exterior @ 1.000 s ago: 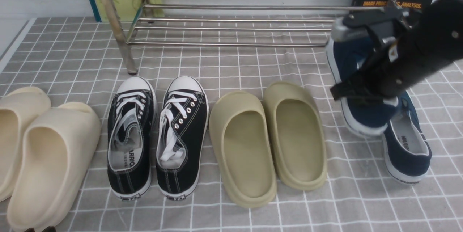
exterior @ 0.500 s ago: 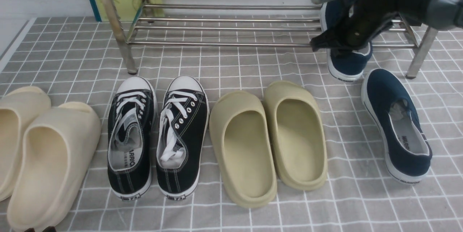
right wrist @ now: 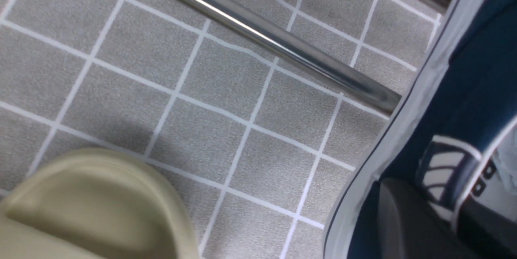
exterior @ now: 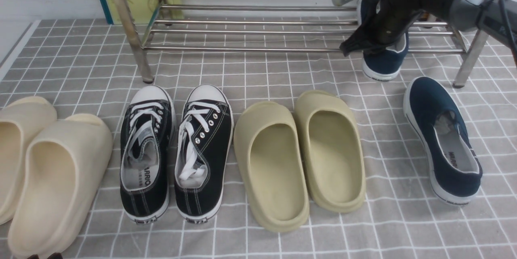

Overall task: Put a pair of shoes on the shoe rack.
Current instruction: Use the right arm to put a shoe into the shoe rack

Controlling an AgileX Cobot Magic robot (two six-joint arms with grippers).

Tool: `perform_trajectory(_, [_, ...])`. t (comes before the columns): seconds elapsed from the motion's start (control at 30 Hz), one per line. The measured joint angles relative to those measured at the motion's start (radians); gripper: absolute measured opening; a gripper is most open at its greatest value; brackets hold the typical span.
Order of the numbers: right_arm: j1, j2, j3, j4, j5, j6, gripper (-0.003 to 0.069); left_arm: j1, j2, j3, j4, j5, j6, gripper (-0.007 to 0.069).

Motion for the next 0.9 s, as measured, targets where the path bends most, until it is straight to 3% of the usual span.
perform_trajectory(0.27, [0.002,-0.005,0.000,-0.074,0.009,-0.011,0.0062,0.000,0.000,0.000,0.000,0.000,0.000,0.0238])
perform_trajectory(0.37, [0.002,-0.006,-0.001,-0.112,0.002,-0.016,0.0106,0.000,0.000,0.000,0.000,0.000,0.000,0.0238])
perform_trajectory(0.43, [0.002,-0.008,-0.001,-0.114,0.003,-0.016,0.0163,0.000,0.000,0.000,0.000,0.000,0.000,0.0238])
perform_trajectory(0.57, [0.002,-0.025,-0.004,-0.091,0.031,-0.012,0.0379,0.000,0.000,0.000,0.000,0.000,0.000,0.0238])
perform_trajectory(0.6, [0.003,-0.028,-0.004,-0.089,0.034,-0.011,0.0391,0.000,0.000,0.000,0.000,0.000,0.000,0.0238])
perform_trajectory(0.63, [0.004,-0.046,-0.006,-0.055,0.056,0.005,0.0481,0.000,0.000,0.000,0.000,0.000,0.000,0.0238])
perform_trajectory(0.7, [0.005,-0.058,-0.007,-0.037,0.069,0.014,0.0524,0.000,0.000,0.000,0.000,0.000,0.000,0.0238])
perform_trajectory(0.73, [0.007,-0.087,-0.007,-0.010,0.089,0.020,0.0585,0.000,0.000,0.000,0.000,0.000,0.000,0.0238])
perform_trajectory(0.9, [0.009,-0.182,-0.007,0.044,0.184,0.041,0.0623,0.000,0.000,0.000,0.000,0.000,0.000,0.0238])
